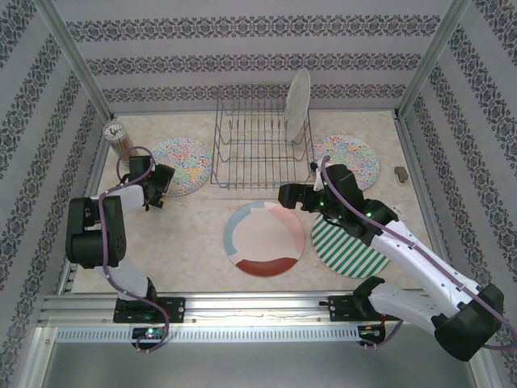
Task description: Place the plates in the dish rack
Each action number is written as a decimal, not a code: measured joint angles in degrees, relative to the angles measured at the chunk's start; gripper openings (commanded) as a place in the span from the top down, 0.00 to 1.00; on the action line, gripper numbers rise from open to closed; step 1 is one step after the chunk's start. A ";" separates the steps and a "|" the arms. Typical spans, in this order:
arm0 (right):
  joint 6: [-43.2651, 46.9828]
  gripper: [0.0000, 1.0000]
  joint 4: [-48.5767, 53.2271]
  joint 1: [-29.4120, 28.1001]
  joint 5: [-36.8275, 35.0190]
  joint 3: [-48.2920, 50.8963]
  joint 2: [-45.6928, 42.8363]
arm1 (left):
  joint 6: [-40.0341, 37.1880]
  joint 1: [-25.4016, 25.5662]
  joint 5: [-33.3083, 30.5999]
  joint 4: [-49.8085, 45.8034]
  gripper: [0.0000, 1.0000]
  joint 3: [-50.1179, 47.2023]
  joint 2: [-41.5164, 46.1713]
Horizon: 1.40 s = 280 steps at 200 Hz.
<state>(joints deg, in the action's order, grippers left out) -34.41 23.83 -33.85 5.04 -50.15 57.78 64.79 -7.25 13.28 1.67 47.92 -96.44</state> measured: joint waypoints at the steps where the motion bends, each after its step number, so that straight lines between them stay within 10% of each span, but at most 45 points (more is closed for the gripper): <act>1: 0.00 0.02 0.00 0.00 -0.02 0.00 0.00 | 0.00 0.00 0.00 -0.02 0.14 0.02 0.00; 174: -0.26 0.02 0.39 0.00 -1.40 1.11 -1.29 | 1.31 0.44 -0.42 4.90 0.23 0.35 -2.21; 280: -0.44 0.02 0.72 0.00 -2.05 1.88 -2.51 | 2.19 0.90 -0.83 10.82 0.51 0.04 -4.61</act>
<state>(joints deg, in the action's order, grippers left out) -34.85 24.56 -33.85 2.98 -48.27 55.27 66.98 -6.35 12.45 12.49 47.97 -101.06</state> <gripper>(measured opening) 0.979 0.521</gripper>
